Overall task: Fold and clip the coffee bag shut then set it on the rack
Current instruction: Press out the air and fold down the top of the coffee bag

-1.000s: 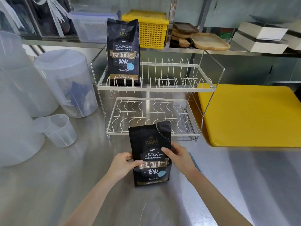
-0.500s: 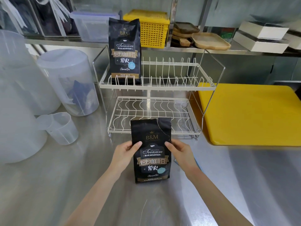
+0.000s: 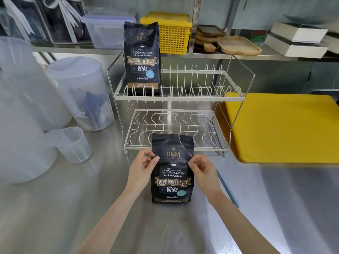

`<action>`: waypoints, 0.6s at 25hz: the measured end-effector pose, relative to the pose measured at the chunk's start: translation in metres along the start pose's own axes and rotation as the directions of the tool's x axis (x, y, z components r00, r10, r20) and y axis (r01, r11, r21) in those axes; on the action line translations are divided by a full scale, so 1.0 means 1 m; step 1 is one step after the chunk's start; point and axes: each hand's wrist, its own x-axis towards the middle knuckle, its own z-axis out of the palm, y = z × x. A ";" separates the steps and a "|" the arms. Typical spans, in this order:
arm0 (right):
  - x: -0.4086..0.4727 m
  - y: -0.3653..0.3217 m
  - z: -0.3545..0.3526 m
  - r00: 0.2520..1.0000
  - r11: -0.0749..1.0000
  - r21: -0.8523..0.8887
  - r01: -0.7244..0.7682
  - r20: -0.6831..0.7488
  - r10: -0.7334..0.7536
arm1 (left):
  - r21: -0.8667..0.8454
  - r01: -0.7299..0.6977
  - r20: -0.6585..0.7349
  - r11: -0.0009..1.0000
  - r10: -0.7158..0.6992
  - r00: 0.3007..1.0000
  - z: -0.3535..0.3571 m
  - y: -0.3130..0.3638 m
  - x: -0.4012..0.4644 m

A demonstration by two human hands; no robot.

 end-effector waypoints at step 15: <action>-0.002 0.000 -0.013 0.960 0.723 -0.633 0.276 0.142 -0.242 | 0.524 -0.289 0.310 0.801 0.136 0.941 -0.009 -0.005 0.006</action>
